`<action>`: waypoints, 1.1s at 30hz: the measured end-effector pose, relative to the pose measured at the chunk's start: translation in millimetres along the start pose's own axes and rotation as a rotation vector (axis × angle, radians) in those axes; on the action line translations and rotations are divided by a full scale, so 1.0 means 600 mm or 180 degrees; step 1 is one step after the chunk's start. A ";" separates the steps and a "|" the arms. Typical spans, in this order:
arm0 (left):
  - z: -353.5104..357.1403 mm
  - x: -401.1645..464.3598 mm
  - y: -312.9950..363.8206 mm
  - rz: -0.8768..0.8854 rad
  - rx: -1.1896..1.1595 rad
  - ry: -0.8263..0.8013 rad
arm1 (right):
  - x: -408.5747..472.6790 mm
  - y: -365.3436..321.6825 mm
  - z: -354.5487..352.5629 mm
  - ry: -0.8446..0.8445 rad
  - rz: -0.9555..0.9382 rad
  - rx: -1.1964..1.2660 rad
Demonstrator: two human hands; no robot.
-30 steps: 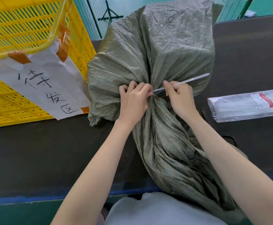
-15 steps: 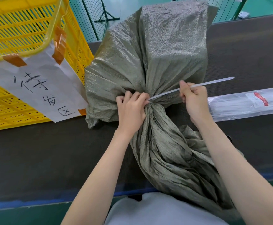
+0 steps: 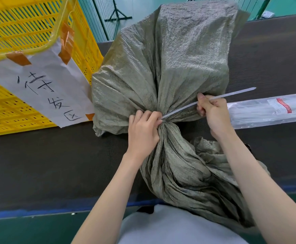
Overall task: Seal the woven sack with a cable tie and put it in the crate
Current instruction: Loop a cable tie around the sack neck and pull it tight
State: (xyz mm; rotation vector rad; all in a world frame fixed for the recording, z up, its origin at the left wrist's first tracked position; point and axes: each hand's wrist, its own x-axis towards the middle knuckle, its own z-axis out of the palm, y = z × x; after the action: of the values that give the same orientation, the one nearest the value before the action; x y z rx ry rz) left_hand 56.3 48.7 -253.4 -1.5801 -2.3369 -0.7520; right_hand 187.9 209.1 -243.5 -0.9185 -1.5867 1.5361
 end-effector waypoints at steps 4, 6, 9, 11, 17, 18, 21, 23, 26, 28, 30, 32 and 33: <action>0.002 -0.001 0.015 -0.0091 -0.0234 0.0001 | 0.009 0.000 -0.005 0.0005 0.0018 0.0184; 0.007 0.006 0.020 -0.0167 -0.0294 -0.0029 | 0.019 0.000 -0.006 0.0005 0.0013 0.0201; 0.018 0.031 0.029 -0.0292 -0.0289 -0.0109 | 0.037 -0.006 -0.009 -0.0014 -0.0044 0.0190; 0.025 0.047 0.029 -0.0365 -0.0249 -0.0147 | 0.049 -0.010 -0.009 -0.0088 -0.0089 0.0112; 0.023 0.048 0.009 -0.0279 -0.0515 -0.0336 | 0.034 -0.001 0.000 -0.0275 -0.0238 -0.0172; 0.020 0.045 0.008 -0.0287 -0.0601 -0.0354 | 0.025 0.000 0.004 -0.0287 -0.0312 -0.0270; 0.019 0.039 0.008 -0.0403 -0.0976 -0.0353 | -0.002 0.001 0.008 -0.0364 -0.0451 -0.0464; 0.023 0.033 0.009 -0.0492 -0.1368 -0.0251 | -0.018 0.001 0.002 -0.0406 -0.0471 -0.0655; 0.026 0.023 0.011 -0.0564 -0.1631 -0.0139 | -0.040 0.004 -0.019 -0.0332 -0.0440 -0.1074; 0.028 0.017 0.011 -0.0592 -0.1677 -0.0125 | -0.060 0.010 -0.037 -0.0259 -0.0388 -0.1350; 0.030 0.014 0.010 -0.0578 -0.1669 -0.0112 | -0.076 0.025 -0.063 -0.0165 -0.0336 -0.1726; 0.031 0.012 0.006 -0.0544 -0.1629 -0.0110 | -0.089 0.047 -0.092 -0.0020 -0.0260 -0.2270; 0.031 0.011 0.004 -0.0537 -0.1618 -0.0124 | -0.094 0.058 -0.107 0.0086 -0.0172 -0.2508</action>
State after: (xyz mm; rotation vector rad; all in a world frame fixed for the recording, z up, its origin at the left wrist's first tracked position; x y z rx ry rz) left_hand 57.9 64.5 -265.1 -1.5900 -2.4578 -1.4603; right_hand 271.4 191.1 -278.4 -1.2746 -2.2175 0.8286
